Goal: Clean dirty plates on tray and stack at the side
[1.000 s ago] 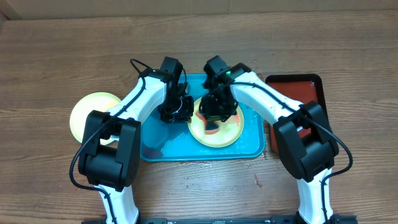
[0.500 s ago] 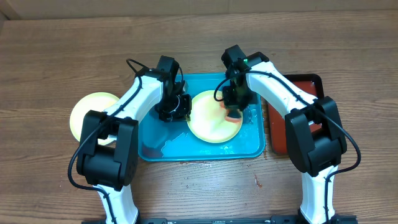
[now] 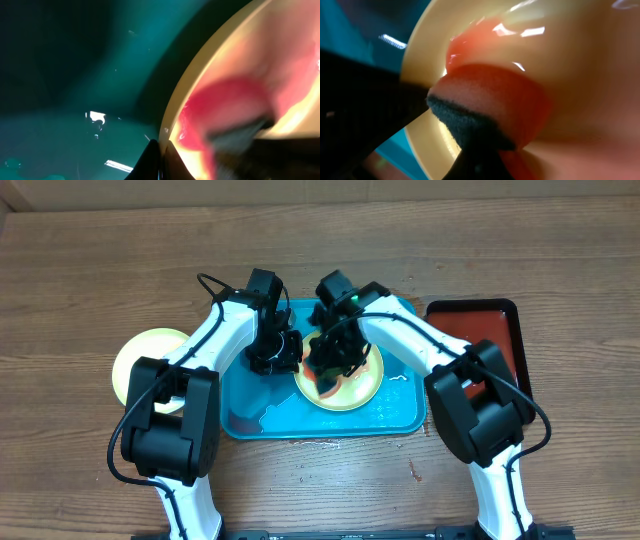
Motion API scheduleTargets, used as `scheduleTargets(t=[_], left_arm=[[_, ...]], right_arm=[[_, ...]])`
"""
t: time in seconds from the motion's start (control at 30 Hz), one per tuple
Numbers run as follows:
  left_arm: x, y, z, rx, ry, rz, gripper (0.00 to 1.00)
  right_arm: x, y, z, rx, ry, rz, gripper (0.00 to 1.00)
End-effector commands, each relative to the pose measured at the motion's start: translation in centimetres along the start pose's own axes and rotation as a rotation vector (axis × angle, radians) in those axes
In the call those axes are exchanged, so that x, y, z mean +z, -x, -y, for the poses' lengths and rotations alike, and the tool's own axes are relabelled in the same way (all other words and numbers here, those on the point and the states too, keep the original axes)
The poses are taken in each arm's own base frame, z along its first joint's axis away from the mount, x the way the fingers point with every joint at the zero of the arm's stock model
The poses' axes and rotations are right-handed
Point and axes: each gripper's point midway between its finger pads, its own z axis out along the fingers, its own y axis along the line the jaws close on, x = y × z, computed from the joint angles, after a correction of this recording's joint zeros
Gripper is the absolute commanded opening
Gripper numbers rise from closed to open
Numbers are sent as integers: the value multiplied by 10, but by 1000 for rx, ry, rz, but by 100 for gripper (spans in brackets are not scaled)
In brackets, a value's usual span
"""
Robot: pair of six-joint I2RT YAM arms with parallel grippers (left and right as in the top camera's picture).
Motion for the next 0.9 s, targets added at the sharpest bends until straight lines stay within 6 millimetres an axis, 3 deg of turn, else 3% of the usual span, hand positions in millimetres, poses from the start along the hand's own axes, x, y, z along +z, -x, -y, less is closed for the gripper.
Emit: scheduleTargets(t=[0.0,0.13,0.3,0.53,0.67,0.77,0.87], left_arm=[[-4,1,11,12,-50,7,3],[-4,2,11,13,-51,9,4],[-4,2,11,14,-51,10,4],[-5,3,11,29,-48,14,4],[-12,6,13,63,-44,33,4],[-24,10,12,72,-16,68,4],[-43,13,7,79,46,117,4]], right_arm=[[1,-9,-13,-24,66,-54,4],[-24,-11,-6,-26,71,-43,4],[-63,1,5,1,85,45,4],[-138,12,38,69,59,217,4],[-184,4,71,144,-28,305,4],[-216,-12,112,242,-136,348,4],[-234,-34,156,355,-264,336,4]])
